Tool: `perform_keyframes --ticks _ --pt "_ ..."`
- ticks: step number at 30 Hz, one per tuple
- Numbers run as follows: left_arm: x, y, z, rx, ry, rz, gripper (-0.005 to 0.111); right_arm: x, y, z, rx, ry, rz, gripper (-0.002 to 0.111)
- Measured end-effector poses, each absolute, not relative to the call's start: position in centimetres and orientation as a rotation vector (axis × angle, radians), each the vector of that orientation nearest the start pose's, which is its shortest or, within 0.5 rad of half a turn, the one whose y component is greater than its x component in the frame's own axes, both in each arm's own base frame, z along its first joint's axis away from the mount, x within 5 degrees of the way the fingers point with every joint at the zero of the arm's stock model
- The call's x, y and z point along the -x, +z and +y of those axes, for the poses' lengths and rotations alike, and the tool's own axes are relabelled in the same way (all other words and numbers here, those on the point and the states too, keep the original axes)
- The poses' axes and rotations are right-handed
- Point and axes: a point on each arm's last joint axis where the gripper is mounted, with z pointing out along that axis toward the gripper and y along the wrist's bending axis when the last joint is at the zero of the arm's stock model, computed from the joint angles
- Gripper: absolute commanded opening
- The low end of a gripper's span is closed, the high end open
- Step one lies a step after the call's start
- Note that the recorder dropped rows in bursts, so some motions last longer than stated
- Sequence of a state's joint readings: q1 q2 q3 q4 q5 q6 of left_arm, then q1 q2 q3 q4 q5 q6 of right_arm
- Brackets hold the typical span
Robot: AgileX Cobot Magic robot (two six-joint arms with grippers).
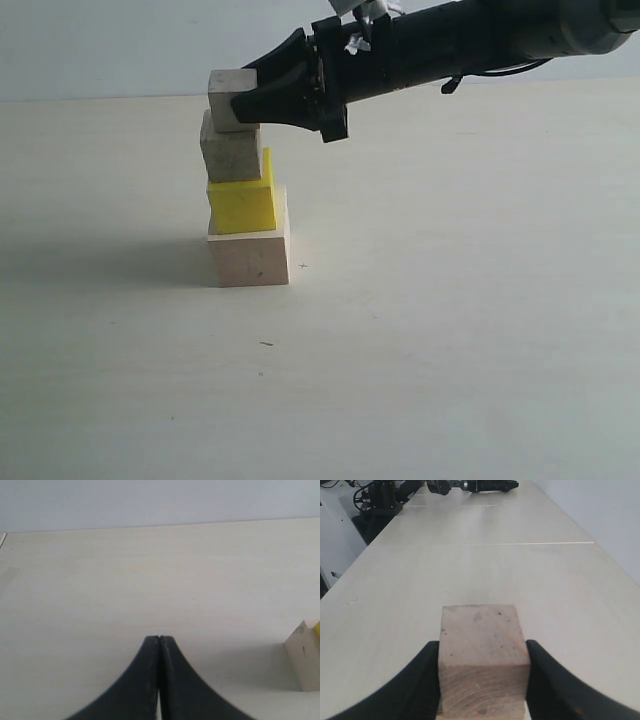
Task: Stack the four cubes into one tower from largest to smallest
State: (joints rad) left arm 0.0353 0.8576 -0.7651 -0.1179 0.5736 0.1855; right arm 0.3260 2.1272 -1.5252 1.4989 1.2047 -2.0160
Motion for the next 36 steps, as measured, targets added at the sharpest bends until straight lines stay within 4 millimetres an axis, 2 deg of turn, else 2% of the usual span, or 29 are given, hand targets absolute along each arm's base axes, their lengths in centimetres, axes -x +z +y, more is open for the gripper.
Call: perform_keyframes --ticks 5,8,17,24,36 --pt "-17.2 33.3 0.0 -0.092 0.002 2.143 0.0 -38.3 23.3 21.9 1.404 1.101 1.346 0.0" --pt "-17.2 33.3 0.0 -0.094 0.004 2.143 0.0 -38.1 23.6 21.8 1.416 1.096 1.338 0.0" --pt "-17.2 33.3 0.0 -0.094 0.004 2.143 0.0 -38.0 23.5 22.0 1.437 1.094 1.337 0.0" --pt "-17.2 33.3 0.0 -0.094 0.004 2.143 0.0 -37.0 23.4 23.5 1.485 1.114 1.314 0.0" --pt "-17.2 33.3 0.0 -0.094 0.004 2.143 0.0 -37.3 23.3 23.4 1.47 1.073 1.338 0.0"
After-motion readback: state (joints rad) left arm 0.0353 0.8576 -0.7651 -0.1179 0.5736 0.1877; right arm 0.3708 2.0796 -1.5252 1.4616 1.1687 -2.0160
